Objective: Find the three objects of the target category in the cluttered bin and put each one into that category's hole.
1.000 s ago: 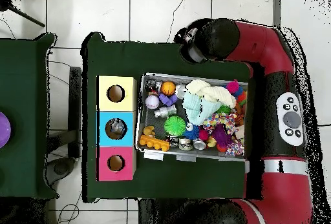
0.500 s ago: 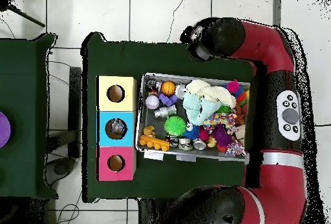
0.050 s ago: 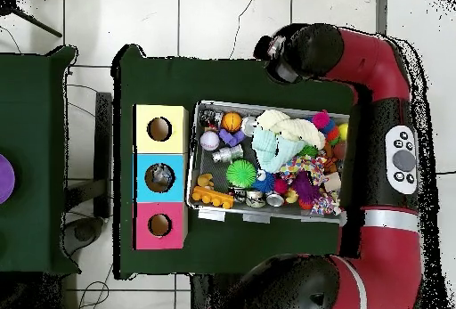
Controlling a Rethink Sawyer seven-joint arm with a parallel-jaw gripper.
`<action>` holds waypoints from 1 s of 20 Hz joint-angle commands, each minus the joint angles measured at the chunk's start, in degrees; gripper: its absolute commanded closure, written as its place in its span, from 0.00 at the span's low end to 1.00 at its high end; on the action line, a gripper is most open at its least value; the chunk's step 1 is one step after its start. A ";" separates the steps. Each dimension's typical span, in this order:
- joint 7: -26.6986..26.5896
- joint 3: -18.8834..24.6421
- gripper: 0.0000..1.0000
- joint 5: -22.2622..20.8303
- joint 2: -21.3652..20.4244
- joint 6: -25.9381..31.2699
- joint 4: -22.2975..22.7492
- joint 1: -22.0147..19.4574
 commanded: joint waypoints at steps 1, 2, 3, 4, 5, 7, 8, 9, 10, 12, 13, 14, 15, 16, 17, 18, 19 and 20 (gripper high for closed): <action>-8.40 -1.84 1.00 1.02 -7.95 3.84 12.73 -0.78; -8.06 -1.90 1.00 1.15 -8.38 4.08 13.10 -0.76; -7.81 -1.93 1.00 1.29 -8.80 4.47 13.40 -0.76; -7.56 -1.96 1.00 1.39 -9.17 4.87 13.68 -0.71; -7.30 -1.99 1.00 1.48 -9.44 5.31 13.82 -0.65; -7.01 -1.98 1.00 1.67 -9.82 5.69 14.34 -0.73; -6.86 -2.01 1.00 1.84 -10.14 5.45 15.12 -0.93; -6.72 -1.99 1.00 2.05 -10.44 5.22 15.83 -1.11; -6.62 -2.00 1.00 2.28 -10.77 4.94 16.75 -1.36; -6.26 -2.05 1.00 2.78 -11.55 4.00 18.90 -1.90; -5.74 -2.12 1.00 2.93 -11.74 3.19 19.83 -2.05; -5.16 -2.16 1.00 3.08 -12.03 1.79 21.15 -2.33; -4.76 -2.12 1.00 3.09 -11.95 0.61 21.83 -2.52; -4.58 -1.99 1.00 3.06 -11.73 -0.50 22.41 -2.77; -4.69 -1.79 1.00 3.01 -11.24 -1.08 22.45 -2.98; -4.83 -1.55 1.00 3.00 -10.76 -1.68 22.64 -3.28; -4.92 -1.33 1.00 2.92 -10.18 -2.15 22.48 -3.49; -4.97 -1.19 1.00 2.82 -9.90 -2.77 22.68 -3.73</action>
